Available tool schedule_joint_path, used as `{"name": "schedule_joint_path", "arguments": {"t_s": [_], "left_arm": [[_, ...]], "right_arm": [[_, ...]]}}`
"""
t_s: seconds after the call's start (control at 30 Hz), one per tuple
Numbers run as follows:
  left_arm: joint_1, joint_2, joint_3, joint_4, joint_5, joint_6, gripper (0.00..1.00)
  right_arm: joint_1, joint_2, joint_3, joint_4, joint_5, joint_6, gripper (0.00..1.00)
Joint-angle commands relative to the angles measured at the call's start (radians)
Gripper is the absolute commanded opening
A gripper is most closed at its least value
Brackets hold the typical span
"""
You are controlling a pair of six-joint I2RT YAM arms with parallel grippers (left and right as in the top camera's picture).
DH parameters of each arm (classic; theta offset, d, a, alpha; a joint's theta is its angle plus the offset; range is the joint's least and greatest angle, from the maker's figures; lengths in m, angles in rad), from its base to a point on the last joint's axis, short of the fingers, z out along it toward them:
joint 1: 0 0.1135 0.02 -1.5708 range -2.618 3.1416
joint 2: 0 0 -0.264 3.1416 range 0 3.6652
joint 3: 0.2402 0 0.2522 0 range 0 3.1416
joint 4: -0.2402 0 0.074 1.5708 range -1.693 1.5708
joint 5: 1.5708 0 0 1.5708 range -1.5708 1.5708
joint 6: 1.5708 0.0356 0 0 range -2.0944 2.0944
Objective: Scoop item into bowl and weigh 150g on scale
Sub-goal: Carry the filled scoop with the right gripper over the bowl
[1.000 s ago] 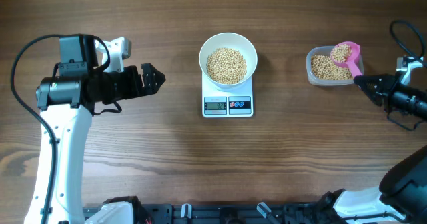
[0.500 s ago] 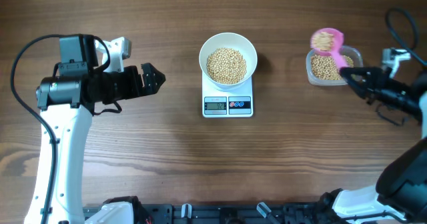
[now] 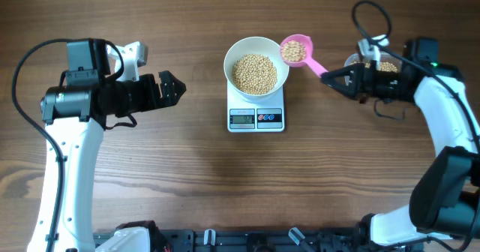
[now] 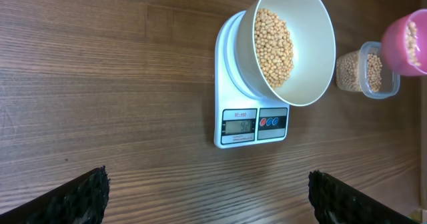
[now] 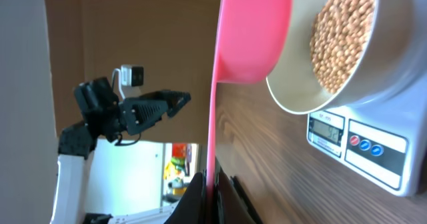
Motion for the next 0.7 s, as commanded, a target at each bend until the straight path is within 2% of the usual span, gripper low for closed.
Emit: {"name": "schedule_joint_path", "arguments": {"t_s": [0.0,0.1,0.23,0.47,0.67], "left_arm": [[-0.003,-0.003,0.019,0.0,0.019,0.02,1.0],[-0.003,-0.003,0.019,0.0,0.019,0.02,1.0],[-0.003,-0.003,0.019,0.0,0.019,0.02,1.0],[-0.003,-0.003,0.019,0.0,0.019,0.02,1.0],[-0.003,-0.003,0.019,0.0,0.019,0.02,1.0]], "right_arm": [[0.067,-0.001,-0.002,0.067,0.07,0.177,0.04],[0.131,-0.023,-0.002,0.105,0.223,0.237,0.04],[0.224,-0.043,-0.002,0.214,0.299,0.276,0.04],[0.301,-0.069,-0.001,0.317,0.533,0.264,0.04],[0.359,-0.168,0.0,0.402,0.719,0.237,0.04]]}}
